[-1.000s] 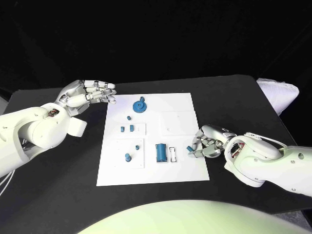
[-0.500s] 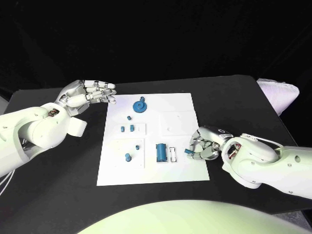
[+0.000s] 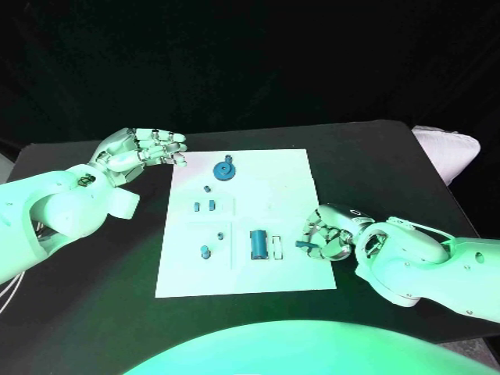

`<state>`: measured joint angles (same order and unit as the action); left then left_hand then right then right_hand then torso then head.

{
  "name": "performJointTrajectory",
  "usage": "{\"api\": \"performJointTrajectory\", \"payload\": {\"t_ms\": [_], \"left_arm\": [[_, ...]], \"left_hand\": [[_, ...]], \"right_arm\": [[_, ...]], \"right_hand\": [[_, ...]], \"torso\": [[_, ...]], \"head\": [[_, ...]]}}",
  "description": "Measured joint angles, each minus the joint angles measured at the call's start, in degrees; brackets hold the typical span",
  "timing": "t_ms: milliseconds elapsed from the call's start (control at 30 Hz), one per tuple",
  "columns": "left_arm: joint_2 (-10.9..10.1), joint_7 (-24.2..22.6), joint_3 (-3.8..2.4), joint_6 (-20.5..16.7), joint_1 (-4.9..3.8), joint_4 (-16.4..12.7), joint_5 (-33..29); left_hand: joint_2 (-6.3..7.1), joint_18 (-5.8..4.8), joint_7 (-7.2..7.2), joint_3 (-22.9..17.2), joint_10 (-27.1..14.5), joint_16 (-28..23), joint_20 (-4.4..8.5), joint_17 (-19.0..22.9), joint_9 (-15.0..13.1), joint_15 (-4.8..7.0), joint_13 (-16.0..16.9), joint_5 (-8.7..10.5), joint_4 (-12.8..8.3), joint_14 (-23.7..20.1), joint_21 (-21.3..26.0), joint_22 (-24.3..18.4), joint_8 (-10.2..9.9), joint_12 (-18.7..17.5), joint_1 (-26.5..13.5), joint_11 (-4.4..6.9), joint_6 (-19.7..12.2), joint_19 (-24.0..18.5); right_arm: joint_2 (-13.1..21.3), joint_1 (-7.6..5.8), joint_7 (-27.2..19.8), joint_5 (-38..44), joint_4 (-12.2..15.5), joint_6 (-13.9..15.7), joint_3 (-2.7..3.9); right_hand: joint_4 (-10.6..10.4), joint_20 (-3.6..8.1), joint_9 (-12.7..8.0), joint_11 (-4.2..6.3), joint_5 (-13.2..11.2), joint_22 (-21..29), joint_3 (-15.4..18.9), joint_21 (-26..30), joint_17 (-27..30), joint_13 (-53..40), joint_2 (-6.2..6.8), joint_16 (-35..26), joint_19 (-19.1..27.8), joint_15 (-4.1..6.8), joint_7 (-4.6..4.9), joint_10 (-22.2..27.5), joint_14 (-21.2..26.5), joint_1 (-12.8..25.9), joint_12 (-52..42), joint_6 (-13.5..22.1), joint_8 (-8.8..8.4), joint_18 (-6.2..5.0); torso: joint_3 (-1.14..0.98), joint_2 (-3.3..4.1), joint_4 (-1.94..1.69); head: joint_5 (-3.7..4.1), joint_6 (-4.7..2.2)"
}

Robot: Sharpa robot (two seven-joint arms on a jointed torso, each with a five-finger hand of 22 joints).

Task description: Assemble the parts on the task board

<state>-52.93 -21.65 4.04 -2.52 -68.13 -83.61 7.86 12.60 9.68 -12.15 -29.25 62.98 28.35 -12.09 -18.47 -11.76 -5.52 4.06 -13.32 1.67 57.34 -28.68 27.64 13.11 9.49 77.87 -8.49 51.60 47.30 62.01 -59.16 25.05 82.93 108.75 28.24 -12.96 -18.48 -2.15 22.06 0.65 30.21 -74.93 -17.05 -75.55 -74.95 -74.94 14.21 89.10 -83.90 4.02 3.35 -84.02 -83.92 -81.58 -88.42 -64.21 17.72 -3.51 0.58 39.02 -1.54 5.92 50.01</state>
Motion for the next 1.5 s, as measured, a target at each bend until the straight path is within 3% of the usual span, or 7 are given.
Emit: {"api": "performJointTrajectory", "payload": {"t_ms": [67,167,367,700,867,1067,1500], "left_arm": [[0.0,0.0,0.0,0.0,0.0,0.0,0.0],[0.0,0.0,0.0,0.0,0.0,0.0,0.0],[0.1,0.0,0.0,0.0,0.0,0.0,0.0],[0.1,0.0,0.0,0.0,0.0,0.0,0.0],[0.1,0.0,0.0,0.0,0.01,-0.1,0.0],[0.0,0.0,0.0,0.0,0.01,-0.1,0.0],[-0.1,0.0,0.0,0.0,0.01,-0.2,0.0]], "left_hand": [[0.0,0.0,0.0,0.0,0.0,0.0,0.0,0.0,0.0,0.0,0.0,0.0,0.0,0.0,0.0,0.0,0.0,0.0,0.0,0.0,0.0,0.0],[0.0,0.0,0.0,0.0,0.0,0.0,0.0,0.0,0.0,0.0,0.0,0.0,0.0,0.0,0.0,0.0,0.0,0.0,0.0,0.0,0.0,0.0],[0.0,0.0,0.0,0.0,0.0,0.0,0.0,-0.1,0.0,0.0,0.0,0.0,0.0,0.0,0.3,-0.1,0.0,0.0,0.0,0.0,0.0,0.0],[0.0,0.0,0.0,0.0,0.0,0.0,0.0,-0.1,0.0,0.0,0.0,0.0,0.0,0.0,0.3,-0.1,0.0,0.0,0.0,0.0,0.0,0.0],[0.0,0.0,0.0,0.0,0.0,0.0,0.0,-0.1,0.0,0.0,0.0,0.0,0.0,0.0,0.3,-0.1,0.0,0.0,0.0,0.0,0.0,0.0],[0.0,0.0,0.0,0.0,0.0,0.0,0.0,-0.1,0.0,0.0,0.0,0.0,0.0,0.0,0.3,-0.1,0.0,0.0,0.0,0.0,0.0,0.0],[0.0,0.0,0.0,0.0,0.0,0.0,0.0,-0.1,0.0,0.0,0.0,0.0,0.0,0.0,0.3,-0.1,0.0,0.0,0.0,0.0,0.0,0.0]], "right_arm": [[0.0,-0.21,-0.1,-1.1,0.2,0.4,-0.11],[0.1,-0.68,-0.2,-2.9,0.4,1.1,-0.29],[0.1,-1.91,-0.8,-5.8,1.3,2.5,-0.24],[-2.8,-2.7,-1.4,-11.4,0.7,4.1,-0.23],[-4.8,-2.68,-0.7,-13.3,-0.2,3.2,-0.25],[-5.9,-2.52,0.5,-14.0,-0.9,1.6,-0.28],[-6.7,-2.47,2.1,-13.4,-1.2,0.6,-0.28]], "right_hand": [[0.2,0.0,-1.2,0.0,0.1,0.0,-0.4,-0.2,0.0,0.0,0.0,0.0,0.0,0.0,0.0,0.0,0.0,0.0,-0.2,0.0,-0.04,0.0],[2.2,0.0,-1.2,0.0,0.1,0.0,-2.5,-0.2,0.0,0.0,0.21,0.0,0.0,0.0,0.02,0.0,0.0,0.2,-0.2,0.0,-0.01,0.0],[2.5,0.0,-0.5,0.0,0.1,0.0,-3.1,-0.7,0.0,0.0,0.4,0.2,0.0,0.0,0.04,0.0,0.0,1.3,-0.5,0.1,0.47,0.0],[2.6,-0.01,0.0,0.0,-4.0,0.0,-4.3,-1.5,0.0,0.0,0.49,0.4,0.0,0.0,0.11,0.0,0.0,5.6,-0.7,0.1,1.07,0.9],[1.9,-0.01,0.2,0.0,-6.2,0.0,-2.9,-1.5,0.0,0.0,0.4,0.4,0.0,0.0,0.11,0.0,0.0,8.7,-1.0,0.1,1.52,0.9],[2.0,-0.01,0.3,0.0,-12.9,0.0,0.4,-3.1,0.0,0.0,-0.64,0.7,0.0,0.0,-0.03,0.0,0.0,11.0,-1.4,0.0,1.82,0.9],[1.9,-0.01,0.3,0.0,-13.9,0.0,1.6,-1.3,0.0,0.0,-1.5,0.7,0.0,0.15,-0.28,0.0,-0.1,11.9,-1.4,-0.3,2.02,0.9]], "torso": [[0.01,0.0,0.0],[0.01,0.0,0.0],[0.04,-0.01,0.0],[0.04,0.0,0.01],[0.03,0.04,0.0],[0.02,0.04,-0.03],[-0.03,0.05,0.03]], "head": [[0.04,0.0],[0.05,0.0],[-0.11,0.0],[-0.52,0.0],[-0.57,0.0],[-0.42,0.0],[-0.29,0.0]]}}
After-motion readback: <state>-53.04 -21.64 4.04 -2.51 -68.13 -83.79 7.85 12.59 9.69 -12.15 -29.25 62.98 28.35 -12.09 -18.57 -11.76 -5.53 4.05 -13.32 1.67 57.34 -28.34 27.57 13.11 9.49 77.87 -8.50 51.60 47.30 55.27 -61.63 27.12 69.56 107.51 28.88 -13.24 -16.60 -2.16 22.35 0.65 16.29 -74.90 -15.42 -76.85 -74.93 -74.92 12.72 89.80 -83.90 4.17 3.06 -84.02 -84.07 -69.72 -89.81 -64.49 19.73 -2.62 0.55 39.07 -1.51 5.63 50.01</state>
